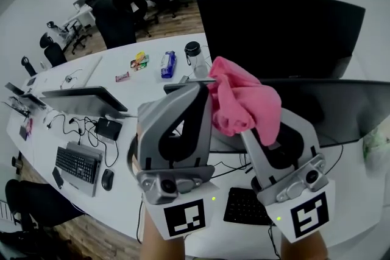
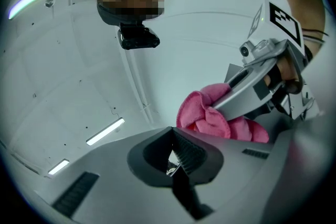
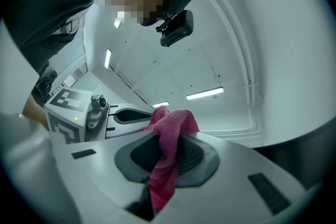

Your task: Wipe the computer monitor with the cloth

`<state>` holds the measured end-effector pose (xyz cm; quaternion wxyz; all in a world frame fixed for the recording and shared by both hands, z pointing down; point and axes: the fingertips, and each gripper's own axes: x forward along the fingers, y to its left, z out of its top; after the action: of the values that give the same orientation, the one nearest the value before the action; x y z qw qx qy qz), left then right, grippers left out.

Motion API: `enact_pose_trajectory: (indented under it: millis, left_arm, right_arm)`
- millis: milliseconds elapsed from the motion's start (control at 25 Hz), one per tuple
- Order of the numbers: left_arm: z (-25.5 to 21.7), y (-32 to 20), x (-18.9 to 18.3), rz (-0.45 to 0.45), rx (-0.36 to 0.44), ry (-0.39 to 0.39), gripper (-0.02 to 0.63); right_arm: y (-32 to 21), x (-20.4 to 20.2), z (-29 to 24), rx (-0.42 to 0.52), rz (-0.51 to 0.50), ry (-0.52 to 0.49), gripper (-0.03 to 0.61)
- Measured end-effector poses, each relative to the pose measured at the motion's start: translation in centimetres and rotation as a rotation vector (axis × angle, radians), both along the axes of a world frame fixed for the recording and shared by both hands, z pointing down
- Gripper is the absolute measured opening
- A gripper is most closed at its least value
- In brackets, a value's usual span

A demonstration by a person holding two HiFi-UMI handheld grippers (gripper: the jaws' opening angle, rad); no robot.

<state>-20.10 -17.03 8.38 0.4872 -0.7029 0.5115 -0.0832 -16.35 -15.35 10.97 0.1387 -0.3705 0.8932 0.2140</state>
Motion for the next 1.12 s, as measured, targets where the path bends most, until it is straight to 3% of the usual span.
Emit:
enact_pose_trajectory:
  millis: [400,1120]
  left_arm:
    - [0.7,-0.9,4.2,0.008,-0.027,-0.016,0.006]
    - [0.2,-0.8,15.1,0.086,-0.029,-0.014,0.006]
  right_arm:
    - [-0.7,3.4,0.7,-0.004,-0.004,-0.005,0.063]
    - [-0.8,14.2,0.1,0.006,0.068,-0.022,0.063]
